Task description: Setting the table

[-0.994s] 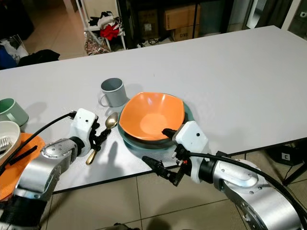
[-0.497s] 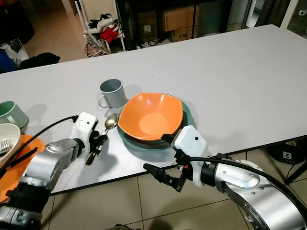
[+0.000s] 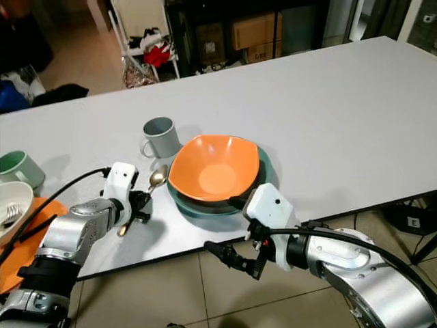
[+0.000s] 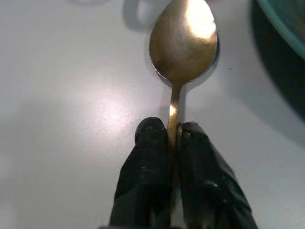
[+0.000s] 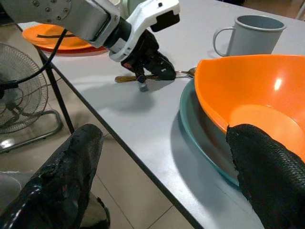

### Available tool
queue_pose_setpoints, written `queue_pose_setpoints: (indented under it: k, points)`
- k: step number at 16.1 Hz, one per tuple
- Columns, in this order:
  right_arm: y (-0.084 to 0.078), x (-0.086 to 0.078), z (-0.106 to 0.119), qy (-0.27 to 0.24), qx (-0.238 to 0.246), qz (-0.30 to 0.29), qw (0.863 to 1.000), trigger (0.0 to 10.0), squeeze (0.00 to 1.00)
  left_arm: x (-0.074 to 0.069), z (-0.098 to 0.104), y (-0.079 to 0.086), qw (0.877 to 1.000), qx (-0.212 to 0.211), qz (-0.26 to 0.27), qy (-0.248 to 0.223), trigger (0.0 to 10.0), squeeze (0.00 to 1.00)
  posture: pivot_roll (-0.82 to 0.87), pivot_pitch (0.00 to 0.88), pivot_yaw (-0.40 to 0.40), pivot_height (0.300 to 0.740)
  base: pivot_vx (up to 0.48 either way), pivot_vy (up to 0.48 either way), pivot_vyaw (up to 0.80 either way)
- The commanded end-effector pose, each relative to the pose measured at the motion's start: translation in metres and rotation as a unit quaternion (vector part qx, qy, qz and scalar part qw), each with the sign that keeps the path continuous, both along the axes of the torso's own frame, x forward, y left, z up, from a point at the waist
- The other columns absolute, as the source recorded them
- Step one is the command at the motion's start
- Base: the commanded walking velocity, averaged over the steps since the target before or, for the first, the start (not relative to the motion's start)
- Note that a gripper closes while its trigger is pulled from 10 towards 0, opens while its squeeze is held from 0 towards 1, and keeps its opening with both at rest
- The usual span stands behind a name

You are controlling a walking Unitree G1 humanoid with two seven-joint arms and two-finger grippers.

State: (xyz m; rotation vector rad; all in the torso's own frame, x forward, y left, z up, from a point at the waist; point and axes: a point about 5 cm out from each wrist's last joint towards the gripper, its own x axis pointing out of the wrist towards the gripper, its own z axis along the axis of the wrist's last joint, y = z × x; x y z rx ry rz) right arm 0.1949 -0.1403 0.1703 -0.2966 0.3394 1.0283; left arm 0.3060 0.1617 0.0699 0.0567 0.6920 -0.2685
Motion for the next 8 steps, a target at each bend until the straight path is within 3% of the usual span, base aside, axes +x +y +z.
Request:
queue_pose_setpoints:
  k: [1, 4, 6, 7, 8]
  points:
    - [0.002, 0.0, 0.002, -0.006, 0.001, 0.012, 1.0, 10.0, 0.0, -0.011, -0.02, 0.001, 0.998, -0.013, 0.017, 0.06, 0.0, 0.0, -0.16, 0.0, 0.154, 0.74, 0.0, 0.0, 0.0]
    - [0.002, 0.002, 0.002, -0.01, -0.006, 0.01, 1.0, 10.0, 0.0, -0.006, -0.015, -0.004, 0.991, -0.063, 0.102, 0.052, 0.0, 0.0, -0.15, 0.0, 0.158, 0.74, 0.0, 0.0, 0.0]
    - [0.002, 0.003, 0.003, -0.014, -0.006, 0.008, 1.0, 10.0, 0.0, -0.003, -0.004, -0.013, 0.987, -0.097, 0.126, 0.036, 0.0, 0.0, -0.15, 0.0, 0.159, 0.74, 0.0, 0.0, 0.0]
    - [0.001, 0.004, 0.003, -0.016, -0.007, 0.007, 1.0, 10.0, 0.0, -0.004, 0.003, -0.025, 0.981, -0.133, 0.136, 0.031, 0.0, 0.0, -0.15, 0.0, 0.157, 0.74, 0.0, 0.0, 0.0]
    - [0.001, 0.004, 0.003, -0.016, -0.008, 0.007, 1.0, 10.0, 0.0, -0.005, 0.004, -0.028, 0.98, -0.139, 0.141, 0.031, 0.0, 0.0, -0.15, 0.0, 0.157, 0.74, 0.0, 0.0, 0.0]
